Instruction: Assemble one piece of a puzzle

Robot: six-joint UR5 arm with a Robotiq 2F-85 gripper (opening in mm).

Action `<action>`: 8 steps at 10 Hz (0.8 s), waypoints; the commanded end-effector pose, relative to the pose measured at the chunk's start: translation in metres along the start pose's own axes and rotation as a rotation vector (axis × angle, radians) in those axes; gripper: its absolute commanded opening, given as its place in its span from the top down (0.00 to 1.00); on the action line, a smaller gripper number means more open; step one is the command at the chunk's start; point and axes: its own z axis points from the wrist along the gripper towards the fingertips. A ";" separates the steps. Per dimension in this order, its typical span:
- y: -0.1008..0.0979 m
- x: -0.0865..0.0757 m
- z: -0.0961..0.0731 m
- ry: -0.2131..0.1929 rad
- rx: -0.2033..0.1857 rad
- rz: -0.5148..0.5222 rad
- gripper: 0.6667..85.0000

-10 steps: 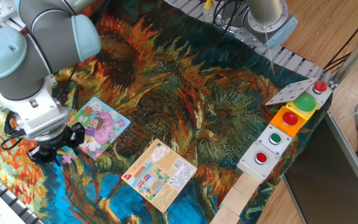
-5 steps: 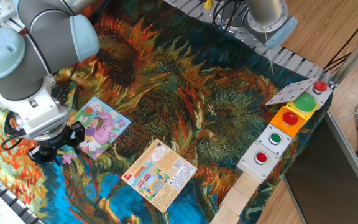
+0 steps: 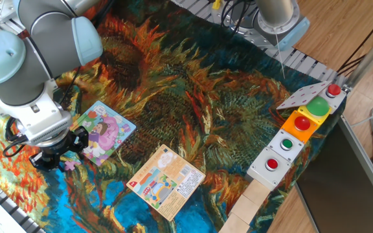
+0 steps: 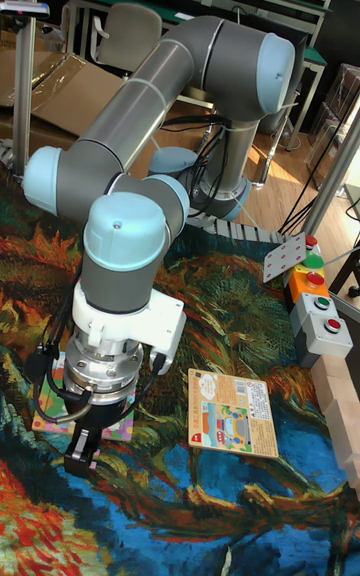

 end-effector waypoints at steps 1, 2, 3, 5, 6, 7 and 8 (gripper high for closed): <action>0.000 0.000 0.000 -0.007 -0.007 0.006 0.42; 0.000 0.000 0.001 -0.007 -0.007 0.004 0.42; 0.000 0.000 0.001 -0.007 -0.007 0.004 0.42; 0.000 0.000 0.001 -0.007 -0.007 0.003 0.42; -0.001 0.001 0.002 -0.009 -0.007 -0.002 0.42; -0.001 0.000 0.002 -0.010 -0.008 -0.002 0.42; -0.001 0.000 0.002 -0.010 -0.008 -0.005 0.42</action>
